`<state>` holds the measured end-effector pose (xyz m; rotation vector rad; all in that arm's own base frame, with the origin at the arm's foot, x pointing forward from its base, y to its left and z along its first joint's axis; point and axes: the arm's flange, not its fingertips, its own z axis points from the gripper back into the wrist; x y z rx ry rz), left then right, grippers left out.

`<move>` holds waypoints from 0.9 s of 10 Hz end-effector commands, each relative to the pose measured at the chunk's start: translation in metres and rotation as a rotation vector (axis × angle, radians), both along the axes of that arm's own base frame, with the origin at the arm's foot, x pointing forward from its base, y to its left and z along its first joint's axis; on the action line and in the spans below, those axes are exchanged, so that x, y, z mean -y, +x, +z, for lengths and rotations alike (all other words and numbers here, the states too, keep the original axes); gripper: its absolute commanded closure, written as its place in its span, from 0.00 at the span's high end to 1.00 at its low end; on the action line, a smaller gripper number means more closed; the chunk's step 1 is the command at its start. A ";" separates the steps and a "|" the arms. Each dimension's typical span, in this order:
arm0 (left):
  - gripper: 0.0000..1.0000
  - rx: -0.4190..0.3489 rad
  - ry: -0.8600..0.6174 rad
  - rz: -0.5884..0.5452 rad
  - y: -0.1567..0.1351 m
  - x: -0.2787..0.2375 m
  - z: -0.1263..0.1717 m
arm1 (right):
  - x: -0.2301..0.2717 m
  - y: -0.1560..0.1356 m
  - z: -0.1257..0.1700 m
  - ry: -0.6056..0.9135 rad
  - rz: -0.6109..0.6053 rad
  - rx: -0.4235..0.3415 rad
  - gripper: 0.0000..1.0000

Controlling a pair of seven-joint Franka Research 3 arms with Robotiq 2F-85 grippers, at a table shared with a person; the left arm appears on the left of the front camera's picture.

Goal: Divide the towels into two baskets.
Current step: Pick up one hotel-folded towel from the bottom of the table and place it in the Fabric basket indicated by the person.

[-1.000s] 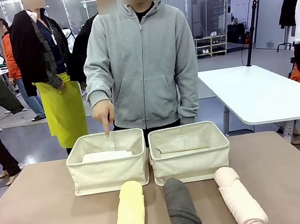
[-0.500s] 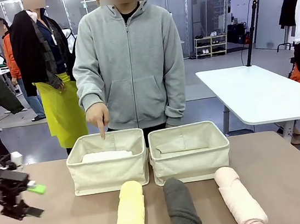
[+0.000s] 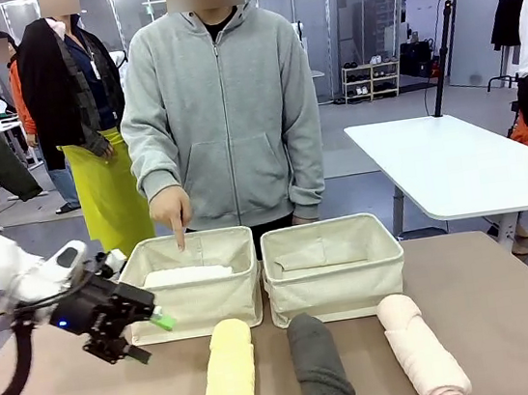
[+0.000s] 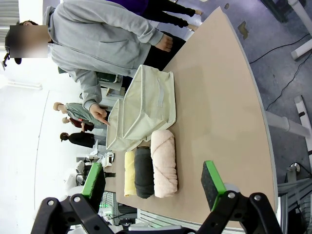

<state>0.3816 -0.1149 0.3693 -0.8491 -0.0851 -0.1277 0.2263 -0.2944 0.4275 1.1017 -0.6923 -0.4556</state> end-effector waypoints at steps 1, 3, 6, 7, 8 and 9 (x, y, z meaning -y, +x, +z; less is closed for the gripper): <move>1.00 0.013 0.087 0.094 -0.027 0.038 -0.024 | -0.001 -0.002 0.002 0.007 -0.005 0.014 1.00; 1.00 0.006 0.192 0.143 -0.028 0.067 -0.035 | -0.001 -0.002 0.002 0.007 -0.005 0.014 1.00; 1.00 0.002 0.275 0.193 -0.028 0.092 -0.048 | -0.001 -0.002 0.002 0.007 -0.005 0.014 1.00; 1.00 0.005 0.296 0.237 -0.028 0.097 -0.052 | -0.001 -0.002 0.002 0.007 -0.005 0.014 1.00; 1.00 0.024 0.305 0.233 -0.027 0.102 -0.057 | -0.001 -0.002 0.002 0.007 -0.005 0.014 1.00; 1.00 0.014 0.316 0.215 -0.026 0.107 -0.065 | -0.001 -0.002 0.002 0.007 -0.005 0.014 1.00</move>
